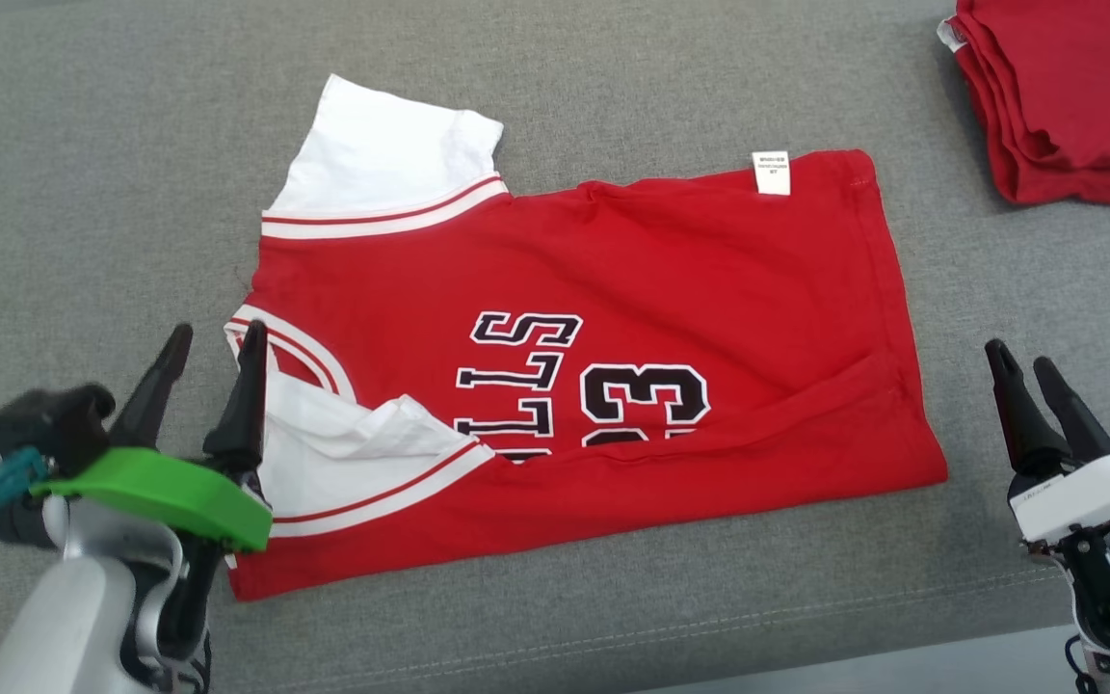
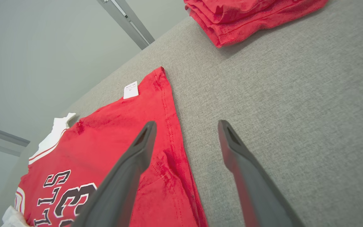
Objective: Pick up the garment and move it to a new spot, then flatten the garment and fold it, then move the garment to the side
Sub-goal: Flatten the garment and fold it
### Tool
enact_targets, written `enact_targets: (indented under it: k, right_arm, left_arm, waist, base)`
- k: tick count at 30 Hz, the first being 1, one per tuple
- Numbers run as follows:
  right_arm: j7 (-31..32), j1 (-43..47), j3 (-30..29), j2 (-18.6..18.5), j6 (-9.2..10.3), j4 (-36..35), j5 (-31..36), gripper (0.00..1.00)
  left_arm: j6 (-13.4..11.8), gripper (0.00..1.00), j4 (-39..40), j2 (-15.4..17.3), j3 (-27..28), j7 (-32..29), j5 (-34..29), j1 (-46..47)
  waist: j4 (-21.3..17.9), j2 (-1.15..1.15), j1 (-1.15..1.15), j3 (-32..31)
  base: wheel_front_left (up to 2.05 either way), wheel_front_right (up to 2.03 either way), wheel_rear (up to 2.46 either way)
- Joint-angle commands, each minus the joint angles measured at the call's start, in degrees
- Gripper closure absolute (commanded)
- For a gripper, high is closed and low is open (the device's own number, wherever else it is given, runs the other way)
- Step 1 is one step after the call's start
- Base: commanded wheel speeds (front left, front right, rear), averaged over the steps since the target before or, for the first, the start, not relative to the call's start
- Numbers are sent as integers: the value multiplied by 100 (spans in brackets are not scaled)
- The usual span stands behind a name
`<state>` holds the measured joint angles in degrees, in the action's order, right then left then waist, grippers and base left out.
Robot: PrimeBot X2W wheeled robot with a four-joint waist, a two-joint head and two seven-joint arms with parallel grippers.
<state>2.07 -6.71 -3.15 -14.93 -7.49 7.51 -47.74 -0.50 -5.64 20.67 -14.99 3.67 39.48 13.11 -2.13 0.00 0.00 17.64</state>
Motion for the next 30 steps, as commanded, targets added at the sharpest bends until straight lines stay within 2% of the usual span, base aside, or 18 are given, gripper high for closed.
enact_targets:
  k: [1, 6, 11, 17, 22, 30]
  right_arm:
    - [103, -140, 20, -68, 0, -134, 117, 0]
    - [449, -508, 76, -177, 0, -501, 372, 0]
    - [819, -1059, 254, -198, 0, -778, 666, 0]
    - [1064, -1638, 705, -108, 0, -945, 839, 0]
    - [1056, -1934, 1047, -83, 0, -975, 832, 0]
    - [936, -2101, 1346, -151, 0, -985, 752, 0]
  left_arm:
    - [83, 0, 0, 134, -69, -190, -70, 363]
    - [341, 0, -120, 440, -219, -911, -90, 1297]
    - [592, 0, -316, 701, -346, -1877, 202, 2419]
    - [717, 0, -718, 983, -391, -2915, 637, 3480]
    - [748, 0, -1095, 1205, -461, -3165, 557, 3952]
    - [769, 0, -1564, 1383, -543, -3022, 404, 4347]
  waist:
    - [-92, 0, 0, 178]
    - [-232, 0, 0, 511]
    - [-395, 0, 0, 952]
    - [-615, 0, 0, 1421]
    - [-790, 0, 0, 1717]
    - [-1021, 0, 0, 1902]
  base:
    - [0, 0, 0]
    - [0, 0, 0]
    - [0, 0, 0]
    - [0, 0, 0]
    - [0, 0, 0]
    - [0, 0, 0]
